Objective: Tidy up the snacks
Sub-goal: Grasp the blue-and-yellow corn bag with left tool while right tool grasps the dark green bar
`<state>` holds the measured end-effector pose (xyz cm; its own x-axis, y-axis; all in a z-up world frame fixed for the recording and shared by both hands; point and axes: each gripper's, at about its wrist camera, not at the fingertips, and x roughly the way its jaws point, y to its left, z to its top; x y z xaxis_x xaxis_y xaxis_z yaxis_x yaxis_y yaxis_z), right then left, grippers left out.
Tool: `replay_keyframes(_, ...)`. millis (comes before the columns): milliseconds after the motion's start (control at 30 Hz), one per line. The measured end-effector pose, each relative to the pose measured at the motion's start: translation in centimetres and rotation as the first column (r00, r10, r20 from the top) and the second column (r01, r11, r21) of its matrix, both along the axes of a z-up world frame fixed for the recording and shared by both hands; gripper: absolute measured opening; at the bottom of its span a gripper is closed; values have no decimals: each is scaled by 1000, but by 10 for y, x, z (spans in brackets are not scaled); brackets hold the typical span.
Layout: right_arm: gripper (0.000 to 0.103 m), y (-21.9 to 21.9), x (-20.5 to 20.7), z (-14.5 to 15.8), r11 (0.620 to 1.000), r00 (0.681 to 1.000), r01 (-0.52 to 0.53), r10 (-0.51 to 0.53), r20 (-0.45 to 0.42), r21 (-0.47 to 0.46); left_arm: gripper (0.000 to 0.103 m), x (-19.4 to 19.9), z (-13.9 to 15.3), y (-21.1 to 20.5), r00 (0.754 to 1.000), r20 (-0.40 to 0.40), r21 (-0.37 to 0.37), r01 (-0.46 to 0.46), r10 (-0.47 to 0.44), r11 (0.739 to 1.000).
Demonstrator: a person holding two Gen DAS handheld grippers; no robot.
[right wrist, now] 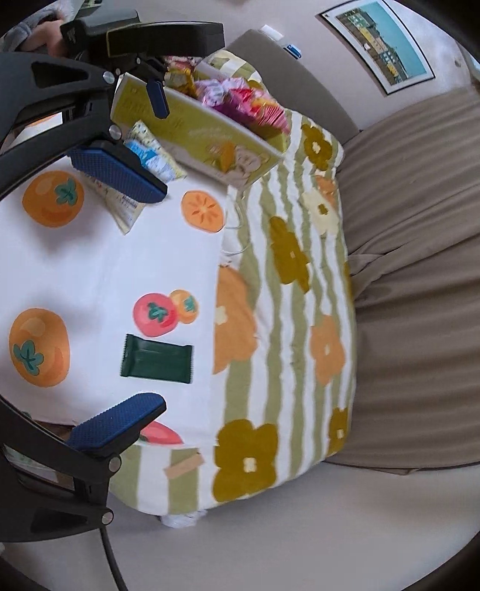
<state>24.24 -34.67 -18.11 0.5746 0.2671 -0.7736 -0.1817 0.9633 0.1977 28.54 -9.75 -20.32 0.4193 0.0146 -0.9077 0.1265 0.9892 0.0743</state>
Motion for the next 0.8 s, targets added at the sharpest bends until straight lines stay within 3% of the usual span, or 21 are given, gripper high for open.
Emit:
replay_keyframes(67,103,-2,6,-12,1000,1000,13,-13,-22,11,100,1,-7,-1,999,5,36,-32,32,999)
replay_keyframes(233,103,-3,17,-35,1000,998,21,-20,-66,12,100,-15,-7,-2,993,21,-1,-115,115,993)
replay_keyframes(333,103,-2,22,-45,1000,996,20,-19,-82,10,100,-39,-10,7,977,-3,-96,-214,215,972)
replay_keyframes(433,103,0,27,-53,1000,996,18,-17,-93,15,100,-51,-26,11,962,-33,-128,-272,270,954)
replay_keyframes(533,103,2,32,-62,1000,994,13,-12,-109,15,100,-42,-45,16,947,-59,-123,-321,316,939)
replay_keyframes(800,103,3,36,-82,1000,990,-1,1,-143,-5,100,-5,-56,31,900,-9,-144,-432,436,890)
